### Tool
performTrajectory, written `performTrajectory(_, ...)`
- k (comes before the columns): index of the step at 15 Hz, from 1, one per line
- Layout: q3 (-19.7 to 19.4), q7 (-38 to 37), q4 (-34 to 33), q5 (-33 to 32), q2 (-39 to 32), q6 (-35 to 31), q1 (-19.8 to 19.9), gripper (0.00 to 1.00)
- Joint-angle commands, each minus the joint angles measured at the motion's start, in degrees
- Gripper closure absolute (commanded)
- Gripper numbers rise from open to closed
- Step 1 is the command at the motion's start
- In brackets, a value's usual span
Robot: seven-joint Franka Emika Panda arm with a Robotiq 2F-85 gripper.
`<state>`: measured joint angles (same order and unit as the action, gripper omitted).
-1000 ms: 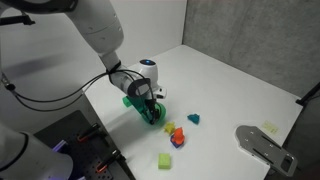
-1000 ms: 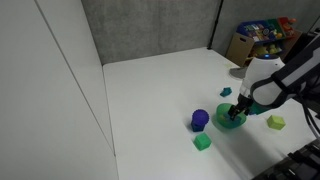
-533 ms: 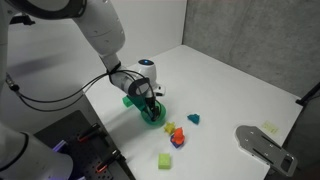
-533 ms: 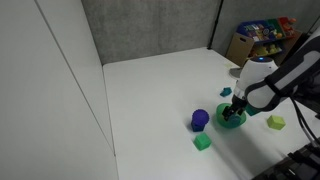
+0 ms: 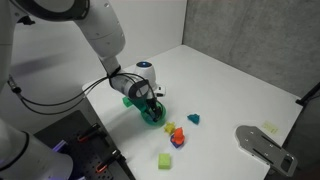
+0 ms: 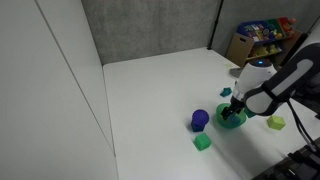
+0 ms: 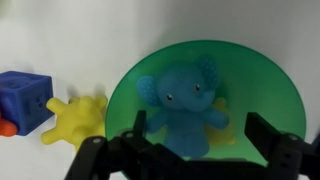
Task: Remove the light blue toy from the green bowl and put it on the worktop
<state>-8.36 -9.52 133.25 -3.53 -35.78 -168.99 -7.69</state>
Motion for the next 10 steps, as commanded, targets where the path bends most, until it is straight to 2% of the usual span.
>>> performTrajectory(1, -2.79, -0.28, -1.01, -1.01, -1.94, -1.53, -2.85, 0.11)
performTrajectory(2, -3.54, -0.38, -0.99, -1.13, -2.19, -1.49, -3.69, 0.26)
performTrajectory(10, -9.51, -1.98, -1.14, -1.46, 0.33, 1.17, -9.61, 0.90)
